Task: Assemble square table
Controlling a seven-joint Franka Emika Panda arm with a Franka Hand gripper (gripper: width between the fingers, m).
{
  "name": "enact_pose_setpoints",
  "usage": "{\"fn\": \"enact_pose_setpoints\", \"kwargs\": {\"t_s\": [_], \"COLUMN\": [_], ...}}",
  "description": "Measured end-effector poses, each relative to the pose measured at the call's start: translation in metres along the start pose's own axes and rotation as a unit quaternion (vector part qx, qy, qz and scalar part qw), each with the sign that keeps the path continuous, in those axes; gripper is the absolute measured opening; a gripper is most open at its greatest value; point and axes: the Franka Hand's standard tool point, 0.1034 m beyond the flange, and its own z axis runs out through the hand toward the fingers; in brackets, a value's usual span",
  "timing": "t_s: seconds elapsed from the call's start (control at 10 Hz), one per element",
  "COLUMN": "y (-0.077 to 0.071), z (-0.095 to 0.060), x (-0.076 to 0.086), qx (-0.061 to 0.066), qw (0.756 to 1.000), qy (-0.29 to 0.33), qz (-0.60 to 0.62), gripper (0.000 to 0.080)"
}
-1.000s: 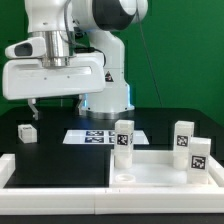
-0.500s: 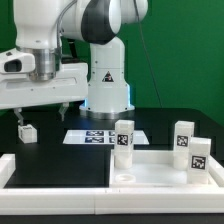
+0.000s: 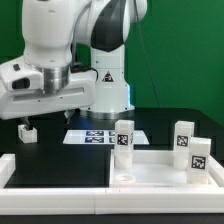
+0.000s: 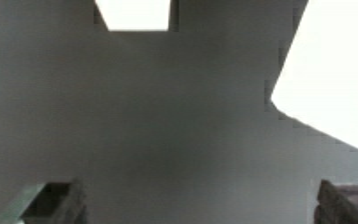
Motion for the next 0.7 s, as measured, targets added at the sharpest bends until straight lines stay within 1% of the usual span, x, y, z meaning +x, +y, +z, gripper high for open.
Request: {"fn": "enact_pose_setpoints", "kwargs": {"t_s": [0.1, 0.2, 0.3, 0.4, 0.5, 0.7], "y": [0.005, 0.008, 0.007, 0.003, 0.003, 0.004], "z": [0.01, 0.015, 0.014, 0.016, 0.017, 0.02], "x": [-0.011, -0.018, -0.021, -0.019, -0.016, -0.018], "qx": [0.002, 0.006, 0.011, 0.014, 0.014, 0.014], "qw": [0.999, 0.999, 0.997, 0.993, 0.992, 0.992], "qy": [-0.033, -0.054, -0.077, -0.116, -0.129, -0.129], "qz": [-0.004, -0.003, -0.009, -0.005, -0.008, -0.007], "gripper": [0.0649, 0.0649, 0.0649, 0.0649, 0.0649, 0.0649]}}
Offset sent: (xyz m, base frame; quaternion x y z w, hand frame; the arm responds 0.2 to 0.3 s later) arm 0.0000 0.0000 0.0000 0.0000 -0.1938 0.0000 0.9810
